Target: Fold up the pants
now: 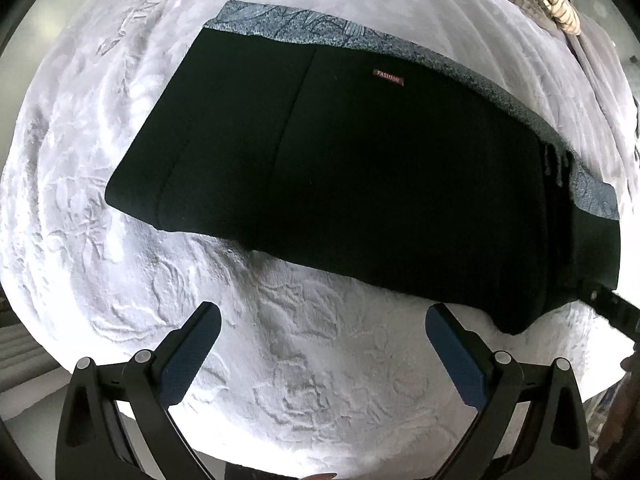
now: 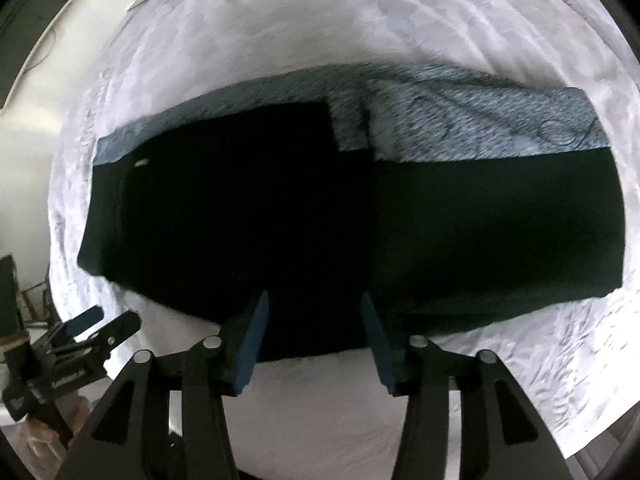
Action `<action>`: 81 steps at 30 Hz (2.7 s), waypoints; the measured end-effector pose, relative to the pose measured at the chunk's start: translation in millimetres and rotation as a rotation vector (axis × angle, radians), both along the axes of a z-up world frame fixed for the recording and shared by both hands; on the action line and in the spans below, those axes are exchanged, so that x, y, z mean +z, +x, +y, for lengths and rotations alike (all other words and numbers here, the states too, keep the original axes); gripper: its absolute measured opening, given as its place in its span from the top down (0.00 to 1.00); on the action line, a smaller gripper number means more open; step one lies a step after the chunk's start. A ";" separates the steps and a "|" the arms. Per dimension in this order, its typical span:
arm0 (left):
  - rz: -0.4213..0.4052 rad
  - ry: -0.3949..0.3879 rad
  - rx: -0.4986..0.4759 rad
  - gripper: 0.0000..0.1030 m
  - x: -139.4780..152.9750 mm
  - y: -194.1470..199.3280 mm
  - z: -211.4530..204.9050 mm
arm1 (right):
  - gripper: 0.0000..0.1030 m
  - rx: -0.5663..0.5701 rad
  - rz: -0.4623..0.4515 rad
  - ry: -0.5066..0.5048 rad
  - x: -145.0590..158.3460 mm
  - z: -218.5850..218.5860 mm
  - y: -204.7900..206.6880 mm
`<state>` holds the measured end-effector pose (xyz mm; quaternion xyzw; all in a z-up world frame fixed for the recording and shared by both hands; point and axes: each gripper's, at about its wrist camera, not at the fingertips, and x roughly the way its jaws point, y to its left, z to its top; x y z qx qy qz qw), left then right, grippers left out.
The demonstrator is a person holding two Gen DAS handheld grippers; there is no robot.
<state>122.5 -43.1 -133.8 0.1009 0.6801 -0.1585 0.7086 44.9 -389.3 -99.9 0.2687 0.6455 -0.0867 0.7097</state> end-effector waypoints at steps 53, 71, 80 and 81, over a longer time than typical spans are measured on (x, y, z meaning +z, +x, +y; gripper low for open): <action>-0.012 -0.416 0.222 0.02 -2.0 63.2 17.9 | 0.27 0.159 0.082 -0.004 -53.6 78.6 47.6; -0.540 0.224 -0.231 0.61 0.7 4.1 -54.6 | 0.26 0.437 -0.067 0.195 42.7 119.3 203.0; -0.586 0.268 -0.267 0.61 1.2 -2.3 -58.7 | 0.26 0.745 0.116 0.215 9.9 238.3 264.4; -0.592 0.271 -0.269 0.61 1.2 -2.4 -57.4 | 0.26 0.758 0.142 0.223 2.9 244.8 266.6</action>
